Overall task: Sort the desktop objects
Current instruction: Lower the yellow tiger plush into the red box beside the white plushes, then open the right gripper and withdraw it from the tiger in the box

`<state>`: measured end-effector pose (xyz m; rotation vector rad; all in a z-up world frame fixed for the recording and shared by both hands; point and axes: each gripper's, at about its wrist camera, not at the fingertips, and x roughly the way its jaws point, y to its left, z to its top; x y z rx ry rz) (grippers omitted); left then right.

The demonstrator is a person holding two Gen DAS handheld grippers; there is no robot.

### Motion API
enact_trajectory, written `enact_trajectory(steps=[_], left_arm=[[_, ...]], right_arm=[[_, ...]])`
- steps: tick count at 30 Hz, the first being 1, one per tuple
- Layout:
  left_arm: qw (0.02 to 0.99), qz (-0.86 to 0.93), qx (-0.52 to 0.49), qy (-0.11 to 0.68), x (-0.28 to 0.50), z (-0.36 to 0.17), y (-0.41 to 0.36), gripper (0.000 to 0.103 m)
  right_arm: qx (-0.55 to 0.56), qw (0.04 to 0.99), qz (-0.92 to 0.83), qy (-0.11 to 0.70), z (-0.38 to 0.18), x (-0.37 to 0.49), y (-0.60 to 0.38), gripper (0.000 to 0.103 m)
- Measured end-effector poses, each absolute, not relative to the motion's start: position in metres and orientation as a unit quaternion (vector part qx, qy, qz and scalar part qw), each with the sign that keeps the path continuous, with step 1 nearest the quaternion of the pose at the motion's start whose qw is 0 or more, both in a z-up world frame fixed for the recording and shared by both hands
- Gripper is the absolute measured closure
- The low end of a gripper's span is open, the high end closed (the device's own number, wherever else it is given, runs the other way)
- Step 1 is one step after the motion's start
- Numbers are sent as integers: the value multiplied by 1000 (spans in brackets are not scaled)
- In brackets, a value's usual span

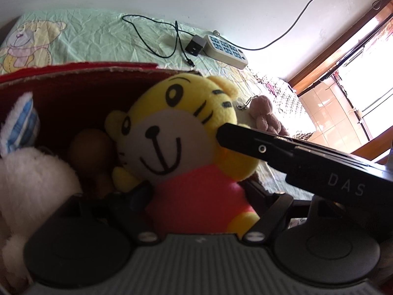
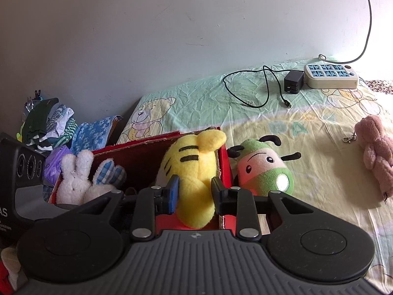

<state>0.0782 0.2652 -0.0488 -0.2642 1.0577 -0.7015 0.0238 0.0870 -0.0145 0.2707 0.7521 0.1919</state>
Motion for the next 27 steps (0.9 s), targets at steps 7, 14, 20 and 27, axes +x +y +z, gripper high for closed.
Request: enact_trajectory(steps=[7, 14, 20, 27], left_arm=[[803, -331, -118, 481, 73, -42, 267, 22], [804, -327, -111, 484, 73, -46, 264, 22], [810, -324, -93, 480, 70, -46, 260, 22], [820, -318, -69, 471, 62, -40, 255, 20]], right_arm=[[132, 917, 92, 366, -14, 24, 86, 75], [127, 917, 91, 368, -13, 22, 87, 74], [118, 919, 85, 367, -12, 19, 87, 74], [119, 917, 81, 371, -11, 16, 84, 73]])
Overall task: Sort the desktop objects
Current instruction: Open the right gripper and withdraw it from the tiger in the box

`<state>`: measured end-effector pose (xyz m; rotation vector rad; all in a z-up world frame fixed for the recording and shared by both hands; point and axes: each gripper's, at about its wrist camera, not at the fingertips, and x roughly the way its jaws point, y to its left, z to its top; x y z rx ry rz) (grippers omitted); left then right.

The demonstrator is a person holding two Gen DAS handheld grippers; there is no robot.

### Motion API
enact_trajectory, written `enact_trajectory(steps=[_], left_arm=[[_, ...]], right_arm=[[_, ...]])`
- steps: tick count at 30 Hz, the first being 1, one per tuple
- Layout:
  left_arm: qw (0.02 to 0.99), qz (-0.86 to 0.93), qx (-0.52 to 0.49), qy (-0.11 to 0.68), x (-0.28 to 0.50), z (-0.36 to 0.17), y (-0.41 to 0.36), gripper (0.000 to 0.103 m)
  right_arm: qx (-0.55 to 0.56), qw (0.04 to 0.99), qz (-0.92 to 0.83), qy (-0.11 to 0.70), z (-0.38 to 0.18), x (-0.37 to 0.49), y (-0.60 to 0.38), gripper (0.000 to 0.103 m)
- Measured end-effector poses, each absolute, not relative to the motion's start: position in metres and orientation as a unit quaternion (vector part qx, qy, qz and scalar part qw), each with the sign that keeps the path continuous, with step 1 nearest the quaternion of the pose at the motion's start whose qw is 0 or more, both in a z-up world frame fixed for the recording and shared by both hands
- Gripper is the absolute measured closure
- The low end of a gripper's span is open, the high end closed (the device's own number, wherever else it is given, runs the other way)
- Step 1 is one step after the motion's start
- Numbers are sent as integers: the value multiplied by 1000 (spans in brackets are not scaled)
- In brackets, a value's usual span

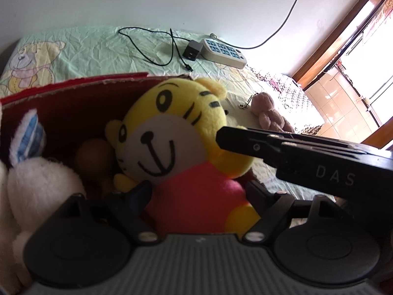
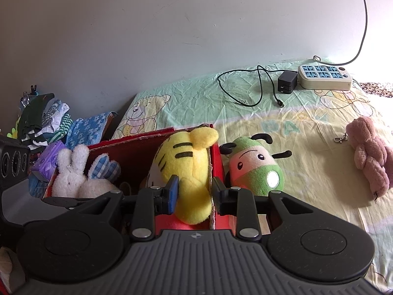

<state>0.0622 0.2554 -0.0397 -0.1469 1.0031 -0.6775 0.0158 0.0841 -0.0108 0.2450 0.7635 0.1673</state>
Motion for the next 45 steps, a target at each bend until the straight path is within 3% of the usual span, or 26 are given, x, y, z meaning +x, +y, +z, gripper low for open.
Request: enact_trajectory(steps=[10, 29, 35, 45], left_arm=[[831, -308, -47, 461, 49, -32, 248, 20], [868, -263, 1, 421, 10, -8, 253, 8], [887, -245, 34, 391, -10, 5, 253, 7], [893, -240, 47, 378, -27, 5, 250, 7]], right_arm=[[111, 920, 81, 367, -10, 3, 84, 73], [133, 930, 61, 338, -4, -39, 75, 73], [168, 936, 43, 307, -9, -62, 67, 72], [196, 926, 18, 322, -17, -83, 55, 72]])
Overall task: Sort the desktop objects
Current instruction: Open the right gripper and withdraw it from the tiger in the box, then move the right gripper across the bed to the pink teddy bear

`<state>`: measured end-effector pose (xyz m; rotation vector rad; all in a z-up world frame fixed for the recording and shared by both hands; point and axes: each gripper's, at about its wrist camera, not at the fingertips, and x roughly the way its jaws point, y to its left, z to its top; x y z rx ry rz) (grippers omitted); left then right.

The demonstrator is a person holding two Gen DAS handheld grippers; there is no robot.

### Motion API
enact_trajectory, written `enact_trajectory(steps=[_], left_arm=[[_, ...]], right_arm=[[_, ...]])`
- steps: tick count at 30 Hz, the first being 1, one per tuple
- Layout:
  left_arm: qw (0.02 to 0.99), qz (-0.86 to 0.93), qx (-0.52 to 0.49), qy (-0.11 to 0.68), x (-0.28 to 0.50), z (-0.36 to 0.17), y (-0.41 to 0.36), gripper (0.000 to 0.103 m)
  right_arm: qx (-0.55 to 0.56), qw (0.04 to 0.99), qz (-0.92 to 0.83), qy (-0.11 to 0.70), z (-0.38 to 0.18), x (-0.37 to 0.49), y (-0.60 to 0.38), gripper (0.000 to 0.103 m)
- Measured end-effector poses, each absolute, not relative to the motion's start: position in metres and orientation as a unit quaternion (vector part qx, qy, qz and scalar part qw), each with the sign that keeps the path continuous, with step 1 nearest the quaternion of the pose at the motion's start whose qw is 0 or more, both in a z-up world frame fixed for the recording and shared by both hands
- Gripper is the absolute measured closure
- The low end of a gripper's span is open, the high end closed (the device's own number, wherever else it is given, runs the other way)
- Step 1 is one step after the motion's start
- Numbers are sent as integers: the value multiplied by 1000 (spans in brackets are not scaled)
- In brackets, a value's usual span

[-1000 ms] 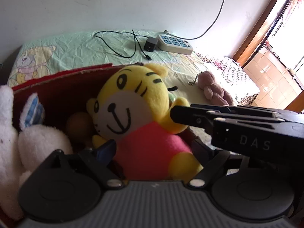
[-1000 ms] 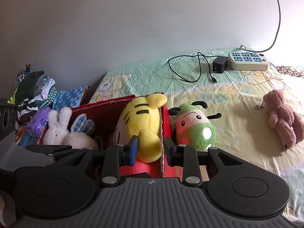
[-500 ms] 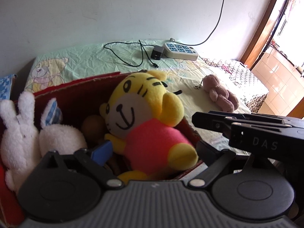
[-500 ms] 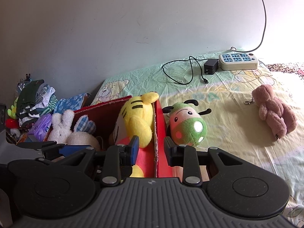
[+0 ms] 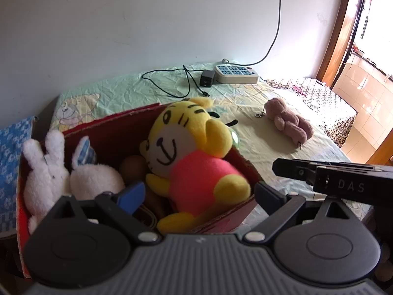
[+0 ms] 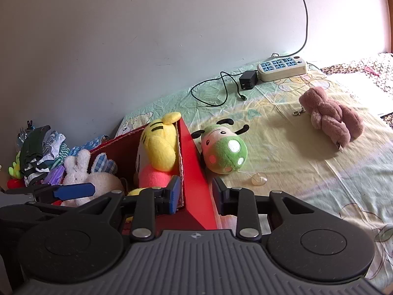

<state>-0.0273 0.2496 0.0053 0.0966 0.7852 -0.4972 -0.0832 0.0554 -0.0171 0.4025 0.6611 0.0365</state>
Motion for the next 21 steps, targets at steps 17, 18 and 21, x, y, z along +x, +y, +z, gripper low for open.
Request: enact_trajectory(steps=[17, 18, 21], left_arm=[[904, -254, 53, 341, -58, 33, 191, 8], [902, -255, 51, 344, -59, 33, 182, 8], [900, -259, 50, 347, -63, 31, 157, 8]], right_arm=[[226, 903, 62, 361, -32, -81, -1, 65], [226, 901, 66, 364, -33, -81, -9, 65], [224, 898, 81, 371, -34, -82, -33, 65]])
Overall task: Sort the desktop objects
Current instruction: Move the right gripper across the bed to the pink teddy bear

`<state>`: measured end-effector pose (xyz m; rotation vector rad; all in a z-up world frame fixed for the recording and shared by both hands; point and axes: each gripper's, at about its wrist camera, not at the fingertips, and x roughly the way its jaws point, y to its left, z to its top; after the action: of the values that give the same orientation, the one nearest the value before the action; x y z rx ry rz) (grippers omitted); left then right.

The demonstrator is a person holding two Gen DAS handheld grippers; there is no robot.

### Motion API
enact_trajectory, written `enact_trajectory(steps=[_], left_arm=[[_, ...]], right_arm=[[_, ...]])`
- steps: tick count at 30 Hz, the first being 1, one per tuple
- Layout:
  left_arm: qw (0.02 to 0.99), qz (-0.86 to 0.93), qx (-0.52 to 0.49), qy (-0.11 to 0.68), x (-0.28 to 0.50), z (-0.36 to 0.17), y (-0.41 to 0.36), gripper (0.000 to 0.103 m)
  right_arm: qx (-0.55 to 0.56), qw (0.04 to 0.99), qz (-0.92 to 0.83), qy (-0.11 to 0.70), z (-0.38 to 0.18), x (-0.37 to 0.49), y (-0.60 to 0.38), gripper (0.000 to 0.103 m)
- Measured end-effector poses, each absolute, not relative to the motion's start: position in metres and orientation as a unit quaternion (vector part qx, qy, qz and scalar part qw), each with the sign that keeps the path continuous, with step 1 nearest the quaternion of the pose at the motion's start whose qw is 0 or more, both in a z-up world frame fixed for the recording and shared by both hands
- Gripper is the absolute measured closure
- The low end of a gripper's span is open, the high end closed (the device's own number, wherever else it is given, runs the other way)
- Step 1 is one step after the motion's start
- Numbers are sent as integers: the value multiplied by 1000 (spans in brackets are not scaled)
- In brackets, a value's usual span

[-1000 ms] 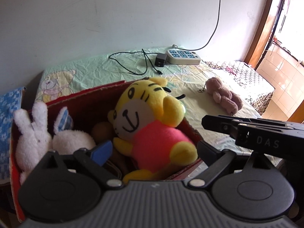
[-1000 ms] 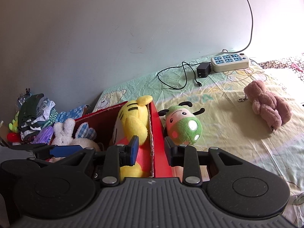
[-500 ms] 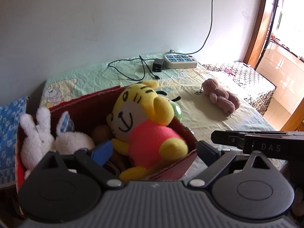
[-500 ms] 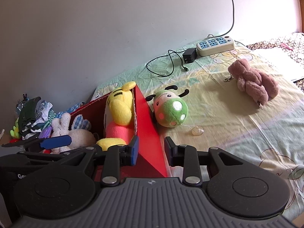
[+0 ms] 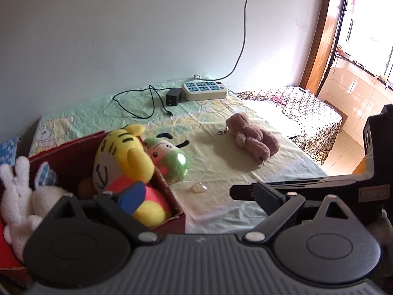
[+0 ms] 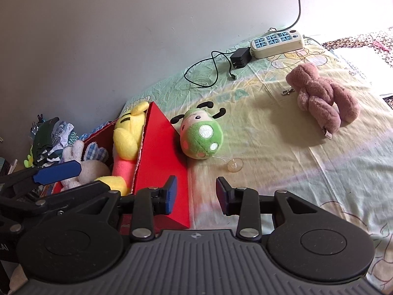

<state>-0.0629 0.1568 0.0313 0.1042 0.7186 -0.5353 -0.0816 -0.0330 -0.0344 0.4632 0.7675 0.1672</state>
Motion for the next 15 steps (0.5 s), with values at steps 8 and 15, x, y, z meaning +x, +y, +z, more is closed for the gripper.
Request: enact_trajectory(steps=[8, 15], left_arm=[[890, -254, 40, 376, -71, 6, 101, 8], [882, -219, 19, 416, -62, -33, 62, 8]], right_arm=[[211, 887, 116, 395, -50, -80, -96, 65], [188, 881, 132, 413, -59, -64, -142, 65]])
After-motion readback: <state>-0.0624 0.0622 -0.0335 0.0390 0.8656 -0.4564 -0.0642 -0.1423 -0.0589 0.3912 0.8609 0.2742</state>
